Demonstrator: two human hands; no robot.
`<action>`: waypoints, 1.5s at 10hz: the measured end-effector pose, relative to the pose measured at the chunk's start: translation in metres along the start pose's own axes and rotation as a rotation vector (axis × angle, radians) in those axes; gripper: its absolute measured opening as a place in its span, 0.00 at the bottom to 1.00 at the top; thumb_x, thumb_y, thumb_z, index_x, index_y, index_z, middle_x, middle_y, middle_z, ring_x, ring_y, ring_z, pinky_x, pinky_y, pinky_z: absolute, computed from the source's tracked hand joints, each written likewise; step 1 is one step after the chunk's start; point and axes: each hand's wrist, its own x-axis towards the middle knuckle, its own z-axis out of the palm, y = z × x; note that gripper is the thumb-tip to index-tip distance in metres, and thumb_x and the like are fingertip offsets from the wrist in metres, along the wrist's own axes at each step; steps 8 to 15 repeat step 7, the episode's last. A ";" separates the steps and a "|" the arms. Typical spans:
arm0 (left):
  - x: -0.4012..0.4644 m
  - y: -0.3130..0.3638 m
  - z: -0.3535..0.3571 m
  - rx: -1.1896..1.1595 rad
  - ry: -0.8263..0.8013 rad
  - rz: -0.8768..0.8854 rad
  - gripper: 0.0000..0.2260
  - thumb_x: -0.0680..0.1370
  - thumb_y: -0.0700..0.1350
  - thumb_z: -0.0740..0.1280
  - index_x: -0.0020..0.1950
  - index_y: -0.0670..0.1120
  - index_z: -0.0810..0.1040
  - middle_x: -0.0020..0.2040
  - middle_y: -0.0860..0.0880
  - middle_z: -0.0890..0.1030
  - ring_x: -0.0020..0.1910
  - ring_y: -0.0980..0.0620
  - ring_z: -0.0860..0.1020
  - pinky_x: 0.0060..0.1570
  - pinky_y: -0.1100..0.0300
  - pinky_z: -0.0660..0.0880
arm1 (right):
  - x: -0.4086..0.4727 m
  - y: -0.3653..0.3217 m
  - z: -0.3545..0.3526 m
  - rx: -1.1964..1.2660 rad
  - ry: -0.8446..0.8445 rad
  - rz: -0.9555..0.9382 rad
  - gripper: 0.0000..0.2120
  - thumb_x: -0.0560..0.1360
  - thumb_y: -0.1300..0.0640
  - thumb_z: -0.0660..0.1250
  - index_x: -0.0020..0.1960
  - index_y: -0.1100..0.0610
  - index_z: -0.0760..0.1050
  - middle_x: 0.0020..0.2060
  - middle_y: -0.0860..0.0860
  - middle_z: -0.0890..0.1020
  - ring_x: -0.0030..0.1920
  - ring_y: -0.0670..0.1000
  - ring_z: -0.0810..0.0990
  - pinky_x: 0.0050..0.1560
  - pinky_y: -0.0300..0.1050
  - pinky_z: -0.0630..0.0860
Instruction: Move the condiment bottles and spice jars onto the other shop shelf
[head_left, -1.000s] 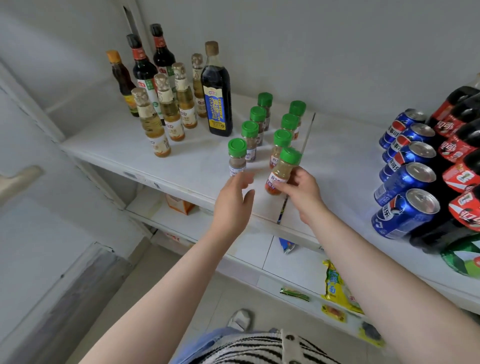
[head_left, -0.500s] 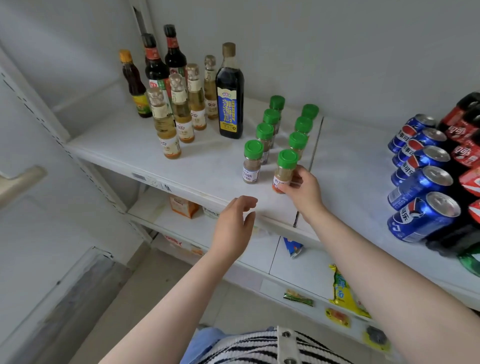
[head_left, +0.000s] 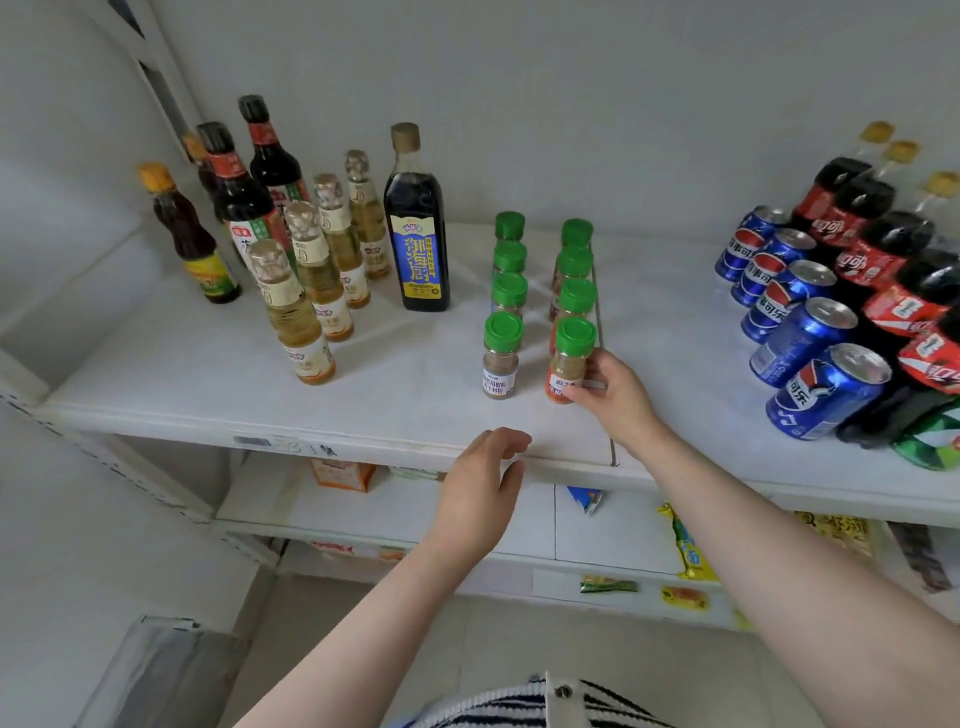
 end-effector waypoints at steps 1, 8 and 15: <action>0.001 -0.002 0.001 -0.002 -0.023 0.007 0.14 0.76 0.36 0.61 0.59 0.48 0.77 0.55 0.53 0.79 0.54 0.57 0.77 0.55 0.65 0.73 | 0.000 0.001 0.000 -0.017 0.000 -0.002 0.22 0.71 0.70 0.70 0.63 0.64 0.71 0.54 0.57 0.80 0.52 0.53 0.80 0.55 0.39 0.77; -0.010 0.002 -0.006 -0.037 -0.053 0.030 0.11 0.78 0.38 0.60 0.57 0.48 0.77 0.54 0.55 0.79 0.51 0.61 0.77 0.52 0.66 0.74 | -0.017 0.007 -0.002 -0.028 0.235 0.026 0.25 0.69 0.71 0.70 0.64 0.61 0.71 0.48 0.54 0.79 0.49 0.51 0.78 0.54 0.46 0.76; -0.010 0.002 -0.006 -0.037 -0.053 0.030 0.11 0.78 0.38 0.60 0.57 0.48 0.77 0.54 0.55 0.79 0.51 0.61 0.77 0.52 0.66 0.74 | -0.017 0.007 -0.002 -0.028 0.235 0.026 0.25 0.69 0.71 0.70 0.64 0.61 0.71 0.48 0.54 0.79 0.49 0.51 0.78 0.54 0.46 0.76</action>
